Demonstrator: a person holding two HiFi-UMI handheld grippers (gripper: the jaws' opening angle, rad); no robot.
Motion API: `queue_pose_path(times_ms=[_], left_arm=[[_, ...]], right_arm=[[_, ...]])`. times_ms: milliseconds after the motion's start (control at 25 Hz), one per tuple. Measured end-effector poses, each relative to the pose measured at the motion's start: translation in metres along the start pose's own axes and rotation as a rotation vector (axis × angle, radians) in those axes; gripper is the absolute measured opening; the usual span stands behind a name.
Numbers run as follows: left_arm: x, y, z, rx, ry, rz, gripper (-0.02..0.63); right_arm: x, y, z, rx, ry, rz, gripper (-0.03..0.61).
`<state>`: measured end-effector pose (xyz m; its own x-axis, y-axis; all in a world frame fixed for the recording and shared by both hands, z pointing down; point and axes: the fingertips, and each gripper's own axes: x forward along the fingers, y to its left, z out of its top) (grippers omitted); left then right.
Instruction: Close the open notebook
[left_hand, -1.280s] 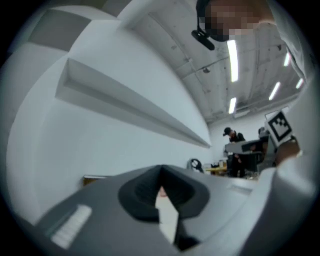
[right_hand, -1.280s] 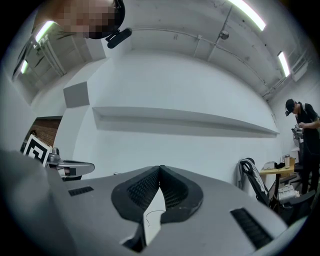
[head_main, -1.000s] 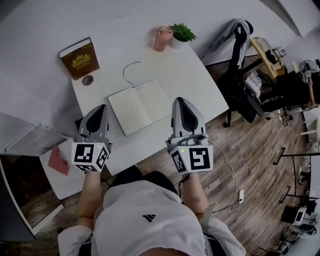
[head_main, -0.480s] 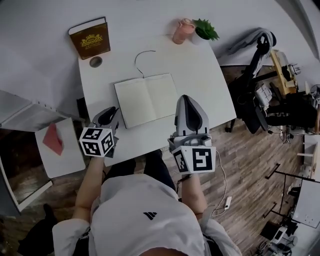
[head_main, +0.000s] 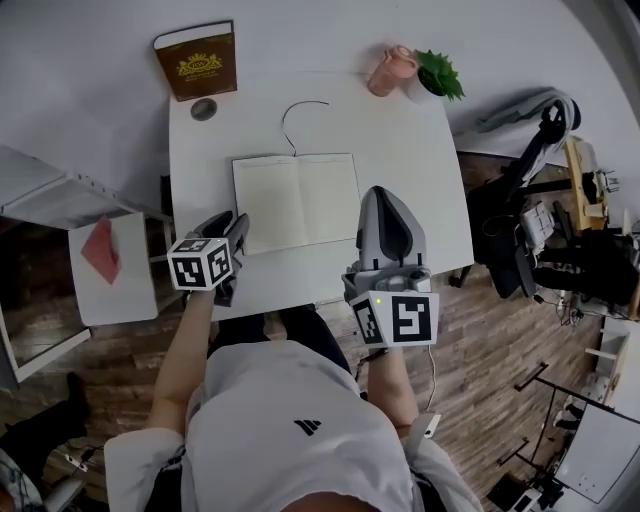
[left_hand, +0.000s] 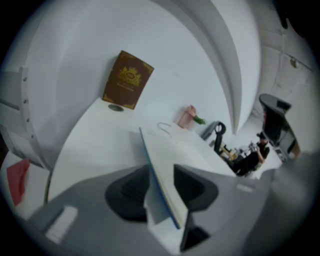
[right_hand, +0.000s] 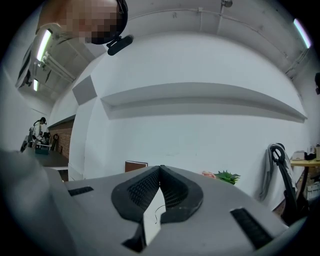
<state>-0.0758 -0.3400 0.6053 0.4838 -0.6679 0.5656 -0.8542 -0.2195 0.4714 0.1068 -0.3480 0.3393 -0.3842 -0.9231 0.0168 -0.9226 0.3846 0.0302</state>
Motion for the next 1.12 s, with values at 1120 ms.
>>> queue_pose_path(times_ms=[1120], left_arm=[[-0.004, -0.062, 0.048, -0.038, -0.076, -0.175, 0.038]], right_arm=[[0.005, -0.043, 0.002, 0.029, -0.033, -0.001, -0.006]])
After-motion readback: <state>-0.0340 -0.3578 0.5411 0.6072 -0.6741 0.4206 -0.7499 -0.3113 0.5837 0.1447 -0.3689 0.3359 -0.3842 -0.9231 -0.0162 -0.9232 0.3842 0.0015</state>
